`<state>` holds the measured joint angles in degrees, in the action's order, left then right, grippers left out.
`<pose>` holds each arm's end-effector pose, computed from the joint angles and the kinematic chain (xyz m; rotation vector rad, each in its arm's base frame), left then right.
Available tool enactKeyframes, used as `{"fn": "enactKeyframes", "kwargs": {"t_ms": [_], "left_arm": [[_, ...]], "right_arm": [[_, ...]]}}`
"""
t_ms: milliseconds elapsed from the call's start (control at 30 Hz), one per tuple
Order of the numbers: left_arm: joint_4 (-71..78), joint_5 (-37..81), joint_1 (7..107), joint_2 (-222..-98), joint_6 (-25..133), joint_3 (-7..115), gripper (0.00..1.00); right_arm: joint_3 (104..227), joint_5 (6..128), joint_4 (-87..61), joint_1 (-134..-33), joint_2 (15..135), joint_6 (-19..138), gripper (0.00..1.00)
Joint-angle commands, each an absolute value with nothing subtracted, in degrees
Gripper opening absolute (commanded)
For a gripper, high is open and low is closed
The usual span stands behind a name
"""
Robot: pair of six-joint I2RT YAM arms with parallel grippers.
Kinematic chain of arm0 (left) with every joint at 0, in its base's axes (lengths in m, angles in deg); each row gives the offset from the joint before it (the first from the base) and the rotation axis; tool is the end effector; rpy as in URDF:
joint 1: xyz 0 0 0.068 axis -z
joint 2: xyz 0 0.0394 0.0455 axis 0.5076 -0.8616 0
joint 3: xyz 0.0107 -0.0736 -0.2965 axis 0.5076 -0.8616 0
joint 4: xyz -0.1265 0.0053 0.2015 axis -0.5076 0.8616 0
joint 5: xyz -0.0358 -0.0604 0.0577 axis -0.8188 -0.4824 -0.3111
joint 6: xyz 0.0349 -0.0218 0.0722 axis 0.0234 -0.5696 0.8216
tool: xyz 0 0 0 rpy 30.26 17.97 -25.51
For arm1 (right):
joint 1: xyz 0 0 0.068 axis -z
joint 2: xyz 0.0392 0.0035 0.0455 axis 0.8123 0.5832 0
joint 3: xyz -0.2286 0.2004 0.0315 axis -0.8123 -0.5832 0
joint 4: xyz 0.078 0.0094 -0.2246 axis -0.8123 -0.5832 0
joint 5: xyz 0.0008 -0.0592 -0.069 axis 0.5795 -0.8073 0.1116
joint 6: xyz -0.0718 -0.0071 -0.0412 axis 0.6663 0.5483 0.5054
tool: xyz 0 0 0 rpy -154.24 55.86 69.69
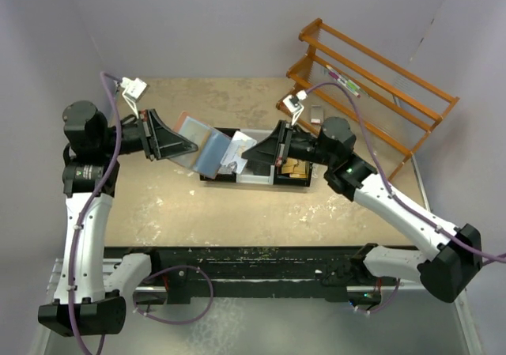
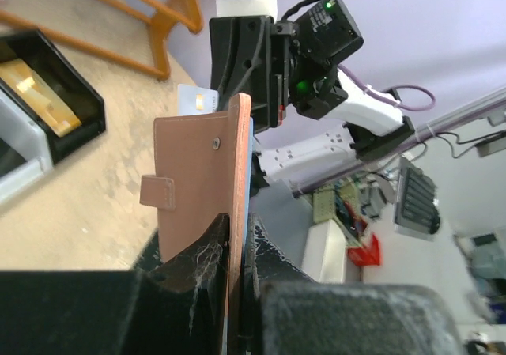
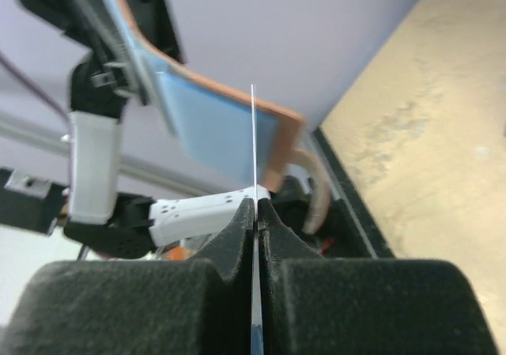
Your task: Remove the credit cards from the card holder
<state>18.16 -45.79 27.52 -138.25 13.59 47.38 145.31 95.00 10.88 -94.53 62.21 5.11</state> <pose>0.1416 -0.0631 0.4552 0.3211 1.8344 -1.6536 0.1775 0.2054 0.4248 -0.3180 1.6931 1.8187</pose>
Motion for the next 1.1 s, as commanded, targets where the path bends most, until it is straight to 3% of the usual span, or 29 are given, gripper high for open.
{"fn": "enactKeyframes", "kwargs": {"t_ms": [0, 67, 200, 333, 500, 667, 833, 1067], "left_arm": [[36.99, -41.58, 27.43, -140.52, 36.6, 59.06, 0.07], [45.0, -34.7, 27.42, -141.63, 45.97, 63.58, 0.0], [50.21, -33.81, 27.38, -142.45, 51.96, 67.38, 0.0], [41.98, -43.27, 27.37, -139.63, 44.23, 63.85, 0.0], [32.22, -45.76, 27.43, -136.78, 36.33, 60.65, 0.0], [31.49, -46.51, 27.42, -137.0, 34.71, 61.12, 0.0], [25.94, -46.64, 27.43, -137.05, 28.96, 59.96, 0.0], [22.67, -46.7, 27.41, -136.71, 25.68, 59.59, 0.0]], "right_arm": [[151.52, 94.02, -7.98, -89.05, 60.46, 17.15, 0.0], [153.3, 91.5, -12.91, -87.92, 61.53, 20.99, 0.0], [156.89, 88.76, -17.22, -87.7, 68.31, 25.23, 0.0], [163.62, 81.92, -17.95, -87.98, 78.74, 29.91, 0.0], [176.36, 80.22, -21.81, -90.31, 94.46, 33.67, 0.0], [186.0, 77.44, -26.53, -91.96, 106.87, 36.13, 0.0], [193.68, 75.13, -29.17, -94.13, 115.35, 37.61, 0.0], [194.09, 73.19, -29.49, -94.89, 116.91, 38.18, 0.0]]}}
